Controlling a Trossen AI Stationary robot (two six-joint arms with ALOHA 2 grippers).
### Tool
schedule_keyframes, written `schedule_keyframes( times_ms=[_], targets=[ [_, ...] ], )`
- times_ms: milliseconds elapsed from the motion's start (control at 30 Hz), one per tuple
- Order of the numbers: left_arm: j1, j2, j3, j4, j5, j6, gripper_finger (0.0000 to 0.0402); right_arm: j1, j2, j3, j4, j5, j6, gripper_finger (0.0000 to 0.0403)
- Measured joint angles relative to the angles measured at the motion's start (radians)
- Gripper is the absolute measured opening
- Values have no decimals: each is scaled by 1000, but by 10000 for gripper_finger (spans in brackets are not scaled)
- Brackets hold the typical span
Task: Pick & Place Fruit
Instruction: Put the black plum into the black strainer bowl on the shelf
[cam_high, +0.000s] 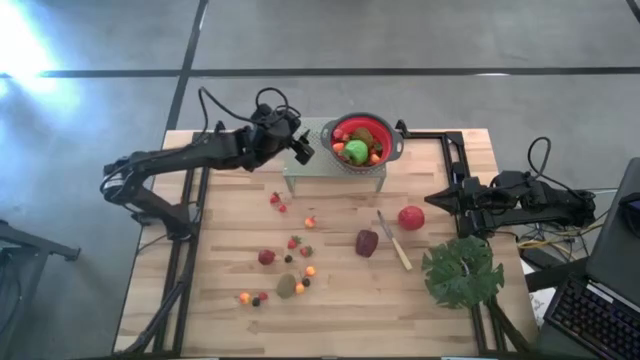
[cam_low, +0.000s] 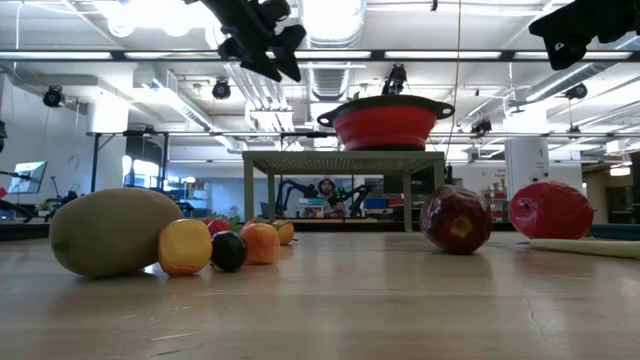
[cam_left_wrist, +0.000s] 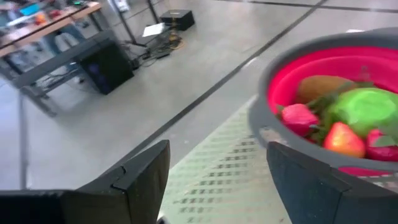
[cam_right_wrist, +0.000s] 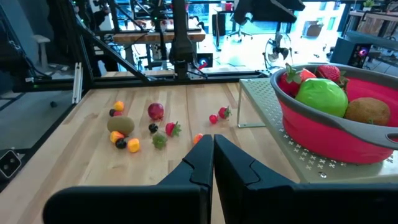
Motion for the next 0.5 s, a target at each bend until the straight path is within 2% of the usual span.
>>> schedule_keyframes(
  times_ms=[200,500],
  targets=[
    [0,-54,0,-62,-121,-23,273,0,0,0,0,0,0,8],
    [22,-76,0,-212,-180,-23,273,0,0,0,0,0,0,8]
  ],
)
